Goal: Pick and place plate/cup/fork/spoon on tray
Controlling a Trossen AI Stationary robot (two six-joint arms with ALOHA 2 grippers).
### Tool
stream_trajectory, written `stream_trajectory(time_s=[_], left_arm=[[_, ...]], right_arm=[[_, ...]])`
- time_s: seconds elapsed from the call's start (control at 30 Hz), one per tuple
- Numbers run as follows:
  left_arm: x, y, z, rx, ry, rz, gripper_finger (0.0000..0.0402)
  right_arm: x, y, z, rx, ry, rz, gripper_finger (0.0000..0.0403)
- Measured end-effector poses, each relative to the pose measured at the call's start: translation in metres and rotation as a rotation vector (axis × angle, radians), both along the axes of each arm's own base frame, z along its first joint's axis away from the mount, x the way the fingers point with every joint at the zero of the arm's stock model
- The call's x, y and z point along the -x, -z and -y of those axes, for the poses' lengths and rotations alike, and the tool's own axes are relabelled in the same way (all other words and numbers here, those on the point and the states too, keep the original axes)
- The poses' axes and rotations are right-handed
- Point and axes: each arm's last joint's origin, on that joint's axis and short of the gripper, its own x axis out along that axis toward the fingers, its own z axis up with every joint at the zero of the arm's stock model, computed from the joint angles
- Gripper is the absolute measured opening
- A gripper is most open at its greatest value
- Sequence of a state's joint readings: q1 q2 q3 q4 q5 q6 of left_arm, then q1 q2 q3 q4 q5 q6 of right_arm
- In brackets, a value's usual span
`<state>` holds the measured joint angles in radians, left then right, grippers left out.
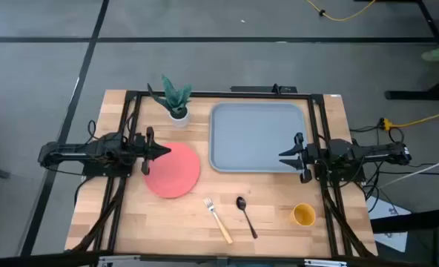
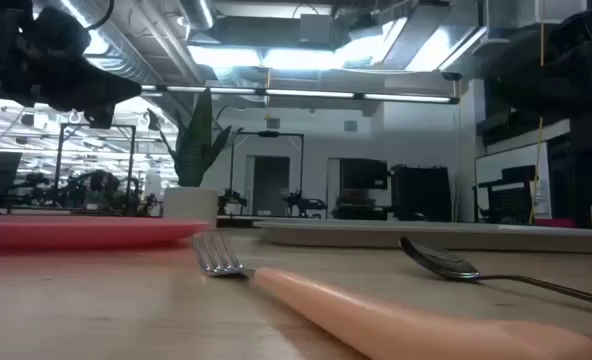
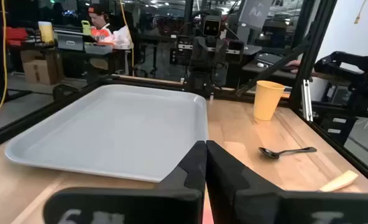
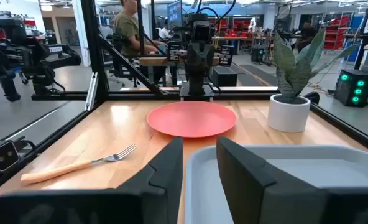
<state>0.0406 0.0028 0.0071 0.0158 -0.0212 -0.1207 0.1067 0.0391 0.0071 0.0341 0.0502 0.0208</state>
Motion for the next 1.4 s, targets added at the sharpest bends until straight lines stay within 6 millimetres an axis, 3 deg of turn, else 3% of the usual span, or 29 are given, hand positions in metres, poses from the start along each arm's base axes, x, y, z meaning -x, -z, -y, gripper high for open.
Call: stream_trajectory(time_s=[1.03, 1.13, 1.2, 1.4], left_arm=[[0.000, 0.000, 0.000, -0.001, 0.000, 0.000, 0.0000], [0.000, -0.001, -0.001, -0.102, -0.027, -0.001, 0.0000], [0.000, -0.005, -0.001, -0.122, -0.047, 0.042, 0.0000], [0.005, -0.029, -0.001, 0.028, -0.051, 0.315, 0.0000]], right_arm=[[0.000, 0.000, 0.000, 0.000, 0.000, 0.000, 0.0103], [0.000, 0.000, 0.000, 0.000, 0.000, 0.001, 0.0104], [0.000, 0.000, 0.000, 0.005, 0.000, 0.004, 0.0103], [0.000, -0.006, 0.000, -0.132, 0.003, 0.055, 0.0103]])
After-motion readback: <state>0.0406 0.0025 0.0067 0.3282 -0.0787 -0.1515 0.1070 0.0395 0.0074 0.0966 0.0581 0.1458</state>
